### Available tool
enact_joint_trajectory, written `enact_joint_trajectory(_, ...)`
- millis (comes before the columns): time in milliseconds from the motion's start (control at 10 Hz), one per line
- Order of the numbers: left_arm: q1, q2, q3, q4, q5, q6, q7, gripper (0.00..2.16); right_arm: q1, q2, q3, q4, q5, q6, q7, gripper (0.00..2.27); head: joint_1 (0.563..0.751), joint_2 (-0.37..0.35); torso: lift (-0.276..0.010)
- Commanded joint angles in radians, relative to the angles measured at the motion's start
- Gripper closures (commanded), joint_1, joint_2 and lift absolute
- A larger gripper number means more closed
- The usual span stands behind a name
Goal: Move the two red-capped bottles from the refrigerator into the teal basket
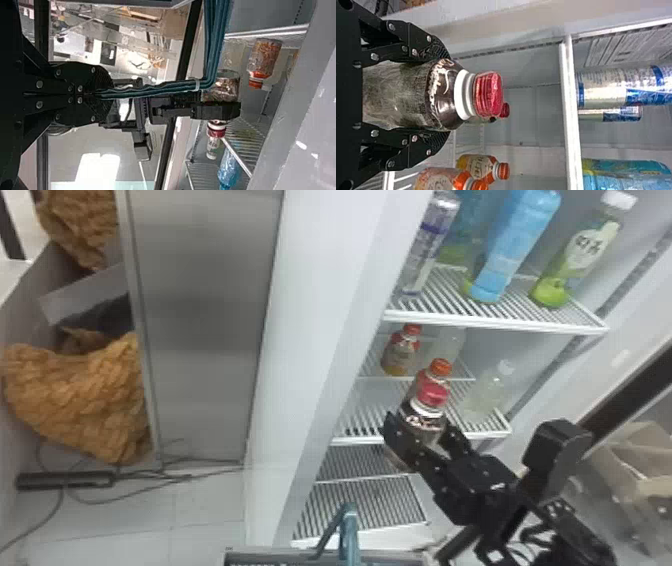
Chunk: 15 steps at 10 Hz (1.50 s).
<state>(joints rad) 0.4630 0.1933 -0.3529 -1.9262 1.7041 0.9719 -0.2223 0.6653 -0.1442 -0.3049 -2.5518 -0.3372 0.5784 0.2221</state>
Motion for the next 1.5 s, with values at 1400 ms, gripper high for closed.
enact_joint_trajectory(1400,-0.075,-0.009,-0.034,0.143,-0.011,-0.101,-0.034,1.15,0.113,0.011,-0.078,-0.323,-0.026,0.644,-0.059,0.70,0.695,-0.350,-0.224)
